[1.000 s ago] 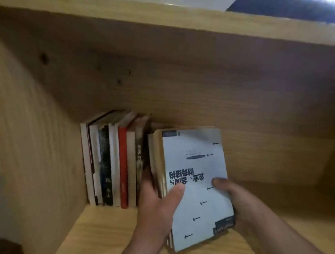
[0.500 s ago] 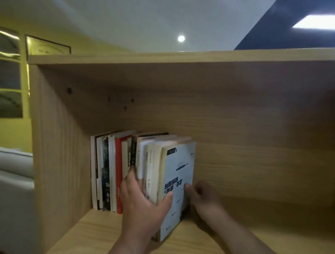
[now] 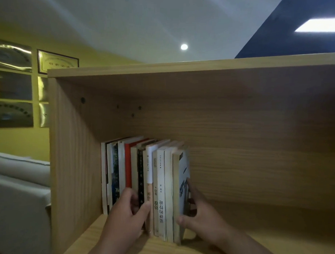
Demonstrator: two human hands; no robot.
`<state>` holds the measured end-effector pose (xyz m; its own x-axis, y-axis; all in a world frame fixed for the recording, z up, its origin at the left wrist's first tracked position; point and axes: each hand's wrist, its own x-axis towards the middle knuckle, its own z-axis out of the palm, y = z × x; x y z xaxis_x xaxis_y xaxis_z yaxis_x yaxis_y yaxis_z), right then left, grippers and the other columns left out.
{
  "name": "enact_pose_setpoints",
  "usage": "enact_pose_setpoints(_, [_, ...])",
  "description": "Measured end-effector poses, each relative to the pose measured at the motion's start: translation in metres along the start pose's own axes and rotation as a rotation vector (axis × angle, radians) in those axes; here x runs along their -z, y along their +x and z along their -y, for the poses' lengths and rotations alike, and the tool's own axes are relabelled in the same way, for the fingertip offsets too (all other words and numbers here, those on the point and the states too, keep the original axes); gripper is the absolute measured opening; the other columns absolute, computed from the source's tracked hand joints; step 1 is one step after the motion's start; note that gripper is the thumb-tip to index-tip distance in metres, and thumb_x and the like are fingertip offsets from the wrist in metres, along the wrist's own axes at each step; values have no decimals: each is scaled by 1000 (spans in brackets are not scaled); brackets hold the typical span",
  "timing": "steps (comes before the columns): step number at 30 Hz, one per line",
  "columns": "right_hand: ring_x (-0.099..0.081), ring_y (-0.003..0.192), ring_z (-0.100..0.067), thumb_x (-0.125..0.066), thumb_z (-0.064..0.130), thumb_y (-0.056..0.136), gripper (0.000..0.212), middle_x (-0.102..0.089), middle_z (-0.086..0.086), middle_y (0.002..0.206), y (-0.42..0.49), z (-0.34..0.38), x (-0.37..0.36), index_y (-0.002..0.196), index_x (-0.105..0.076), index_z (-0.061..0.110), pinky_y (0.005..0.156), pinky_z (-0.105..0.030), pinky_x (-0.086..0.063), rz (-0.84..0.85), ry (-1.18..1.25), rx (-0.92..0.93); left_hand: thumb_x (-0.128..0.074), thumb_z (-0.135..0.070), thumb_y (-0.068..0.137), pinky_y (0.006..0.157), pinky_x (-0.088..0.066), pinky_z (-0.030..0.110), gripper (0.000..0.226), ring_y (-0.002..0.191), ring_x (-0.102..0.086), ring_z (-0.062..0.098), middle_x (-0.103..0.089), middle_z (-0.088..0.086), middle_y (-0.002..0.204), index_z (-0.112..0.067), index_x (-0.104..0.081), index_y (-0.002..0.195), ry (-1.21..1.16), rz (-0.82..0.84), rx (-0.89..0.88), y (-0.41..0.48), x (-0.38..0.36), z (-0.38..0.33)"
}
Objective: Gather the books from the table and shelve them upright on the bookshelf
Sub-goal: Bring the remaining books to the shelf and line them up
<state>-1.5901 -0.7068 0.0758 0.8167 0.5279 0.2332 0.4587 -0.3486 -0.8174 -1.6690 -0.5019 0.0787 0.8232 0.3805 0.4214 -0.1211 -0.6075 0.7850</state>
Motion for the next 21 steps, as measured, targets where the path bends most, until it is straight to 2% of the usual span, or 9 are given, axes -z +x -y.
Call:
enact_pose_setpoints(2, [-38,133,0,-84,46,72,127,-35,33,141,1,1,-3,153,13,56,104,-16,-40,29,-65,-16,-71,-30,88,62,-46,26,23,69,-55,13,-59,2,78,-16,-57,77,14,35,27,4,2,5])
enact_pose_setpoints(3, [-41,134,0,-86,48,68,132,-37,31,145,3,0,-4,151,16,58,106,-19,-40,23,-89,-24,-74,-29,86,61,-44,24,26,69,-54,13,-59,3,78,-13,-58,74,15,51,28,5,1,5])
enact_pose_setpoints(5, [-49,130,0,-86,53,60,136,-43,27,146,5,0,-7,148,18,62,109,-28,-45,-4,-116,-10,-80,-29,79,58,-41,20,28,68,-53,11,-59,3,80,-11,-59,76,24,95,30,5,-1,4])
enact_pose_setpoints(7, [-58,121,2,-83,55,57,134,-52,25,139,8,-2,-10,148,14,63,105,-30,-51,-32,-127,2,-85,-27,74,54,-40,14,32,69,-54,8,-62,2,83,-12,-57,79,44,145,54,4,-2,3])
enact_pose_setpoints(9, [-61,117,1,-83,54,57,130,-56,22,135,11,-2,-11,150,8,61,102,-31,-54,-54,-131,8,-87,-28,71,55,-43,15,35,71,-56,9,-64,3,85,-12,-57,80,54,154,71,6,-4,4])
enact_pose_setpoints(14, [-55,125,-1,-81,54,63,130,-46,19,147,20,-5,-16,150,15,59,100,-25,-51,-78,-154,21,-82,-36,76,62,-45,25,31,76,-57,15,-63,1,85,-16,-58,80,96,87,79,11,-10,5])
enact_pose_setpoints(17, [-53,129,-5,-82,49,65,131,-39,18,151,29,-8,-19,151,17,56,102,-31,-53,-127,-142,22,-71,-47,84,64,-49,24,26,77,-60,10,-64,-3,82,-25,-58,79,226,103,53,12,-14,4])
enact_pose_setpoints(21, [-55,127,-5,-83,49,64,130,-42,17,149,37,-12,-20,152,13,57,100,-29,-54,-139,-122,21,-67,-37,89,65,-49,24,19,75,-56,4,-60,-7,83,-29,-54,79,311,121,-21,13,-17,8])
